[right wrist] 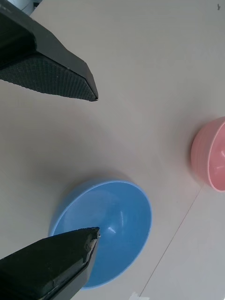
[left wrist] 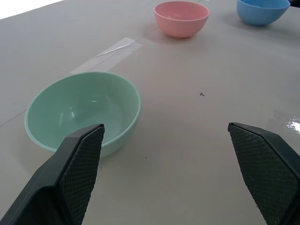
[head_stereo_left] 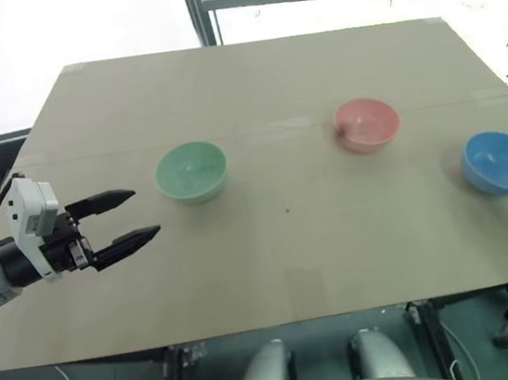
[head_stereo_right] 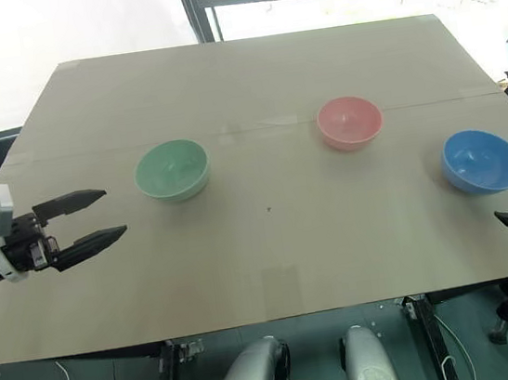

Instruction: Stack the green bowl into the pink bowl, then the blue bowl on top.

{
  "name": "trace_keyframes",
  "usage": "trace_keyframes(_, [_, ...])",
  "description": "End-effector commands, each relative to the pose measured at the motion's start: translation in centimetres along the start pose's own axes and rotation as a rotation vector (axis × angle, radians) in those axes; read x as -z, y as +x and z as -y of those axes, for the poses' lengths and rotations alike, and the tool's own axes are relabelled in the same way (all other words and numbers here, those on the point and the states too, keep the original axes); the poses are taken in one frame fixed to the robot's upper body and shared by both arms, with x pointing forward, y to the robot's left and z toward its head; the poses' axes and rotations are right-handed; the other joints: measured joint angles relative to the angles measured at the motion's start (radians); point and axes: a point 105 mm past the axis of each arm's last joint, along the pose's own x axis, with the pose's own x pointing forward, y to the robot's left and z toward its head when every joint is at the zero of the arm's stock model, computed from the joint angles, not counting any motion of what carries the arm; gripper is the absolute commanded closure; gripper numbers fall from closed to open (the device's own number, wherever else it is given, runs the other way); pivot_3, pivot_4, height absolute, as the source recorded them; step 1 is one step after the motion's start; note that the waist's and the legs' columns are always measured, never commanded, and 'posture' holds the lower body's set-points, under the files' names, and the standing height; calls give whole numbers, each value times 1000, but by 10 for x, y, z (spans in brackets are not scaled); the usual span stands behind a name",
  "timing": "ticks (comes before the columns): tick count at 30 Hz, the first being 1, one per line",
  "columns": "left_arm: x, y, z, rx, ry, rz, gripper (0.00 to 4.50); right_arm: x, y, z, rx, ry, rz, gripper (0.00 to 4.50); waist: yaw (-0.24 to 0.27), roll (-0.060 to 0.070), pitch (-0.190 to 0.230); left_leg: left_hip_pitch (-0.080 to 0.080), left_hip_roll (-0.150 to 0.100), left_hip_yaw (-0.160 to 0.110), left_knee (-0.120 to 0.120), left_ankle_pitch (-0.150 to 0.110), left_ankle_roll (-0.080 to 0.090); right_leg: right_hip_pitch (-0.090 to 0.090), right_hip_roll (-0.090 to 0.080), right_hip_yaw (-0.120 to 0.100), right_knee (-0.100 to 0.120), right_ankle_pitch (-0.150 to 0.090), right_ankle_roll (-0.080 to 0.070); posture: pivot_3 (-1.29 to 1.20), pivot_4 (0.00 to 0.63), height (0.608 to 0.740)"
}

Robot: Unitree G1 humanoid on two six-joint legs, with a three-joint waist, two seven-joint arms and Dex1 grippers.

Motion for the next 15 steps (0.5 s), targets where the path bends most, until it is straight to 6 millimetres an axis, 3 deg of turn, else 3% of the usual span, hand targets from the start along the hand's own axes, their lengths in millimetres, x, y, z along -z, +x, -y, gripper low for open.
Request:
trace_keyframes(1, [-12,4,3,22,33,28,39,-16,4,0,-3,-40,36,0,0,0,0,0,0,0,0,0,0,0,0,0,0,0,0,0,150,740])
trace_keyframes(10, [-17,14,13,98,17,55,39,-25,28,-4,-18,-62,42,0,-2,0,0,0,0,0,0,0,0,0,0,-1,0,0,0,0,150,740])
trace_keyframes(12, [-20,19,17,131,20,70,39,-31,41,-5,-14,-99,59,0,-2,0,0,0,0,0,0,0,0,0,0,-1,0,0,0,0,150,740])
trace_keyframes(15, [-25,32,32,230,13,118,39,-46,76,-14,-63,-183,71,0,-10,0,0,0,0,1,2,0,0,0,0,-1,1,0,0,0,150,740])
